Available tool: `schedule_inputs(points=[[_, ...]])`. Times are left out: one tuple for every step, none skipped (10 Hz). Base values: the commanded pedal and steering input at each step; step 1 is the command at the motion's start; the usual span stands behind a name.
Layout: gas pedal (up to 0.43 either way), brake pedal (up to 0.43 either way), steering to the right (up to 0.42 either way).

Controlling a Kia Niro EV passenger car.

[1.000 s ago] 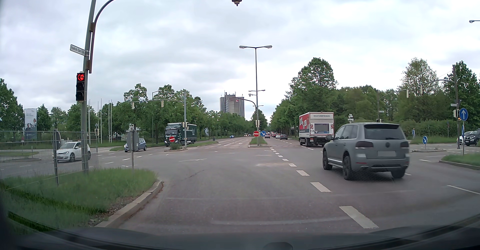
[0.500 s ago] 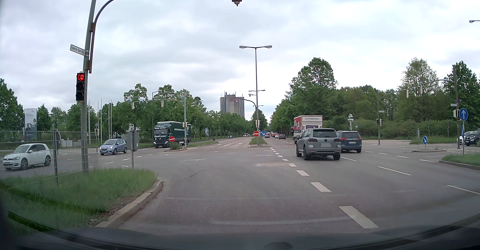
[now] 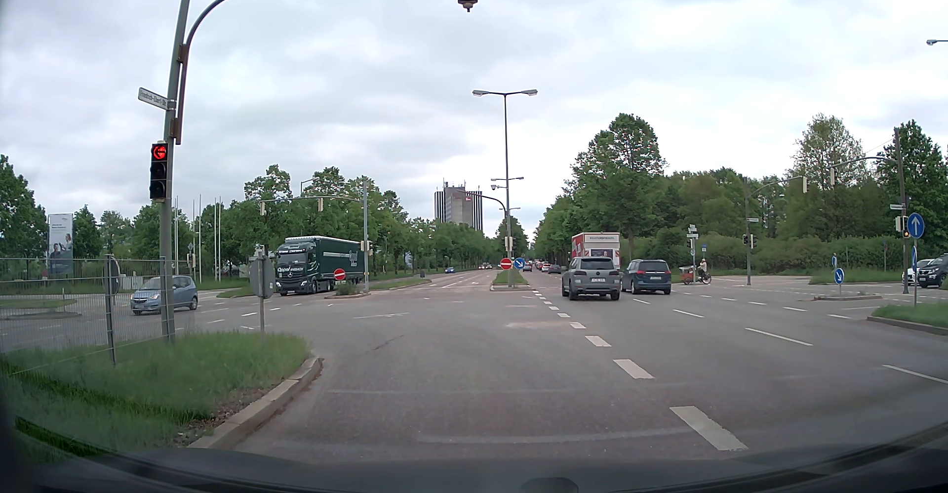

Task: Follow the waypoints while adhering to traffic rules and regulations

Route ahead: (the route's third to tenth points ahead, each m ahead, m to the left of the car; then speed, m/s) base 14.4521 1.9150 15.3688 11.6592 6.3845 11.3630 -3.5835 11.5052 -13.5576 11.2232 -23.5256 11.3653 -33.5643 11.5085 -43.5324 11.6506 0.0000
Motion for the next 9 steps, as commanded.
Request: schedule_inputs(points=[[0.000, 0.262, -0.003], [0.000, 0.262, -0.003], [0.000, 0.262, -0.003], [0.000, 0.262, -0.003], [0.000, 0.262, -0.003], [0.000, 0.262, -0.003], [0.000, 0.262, -0.003], [0.000, 0.262, -0.003], [0.000, 0.262, -0.003]])
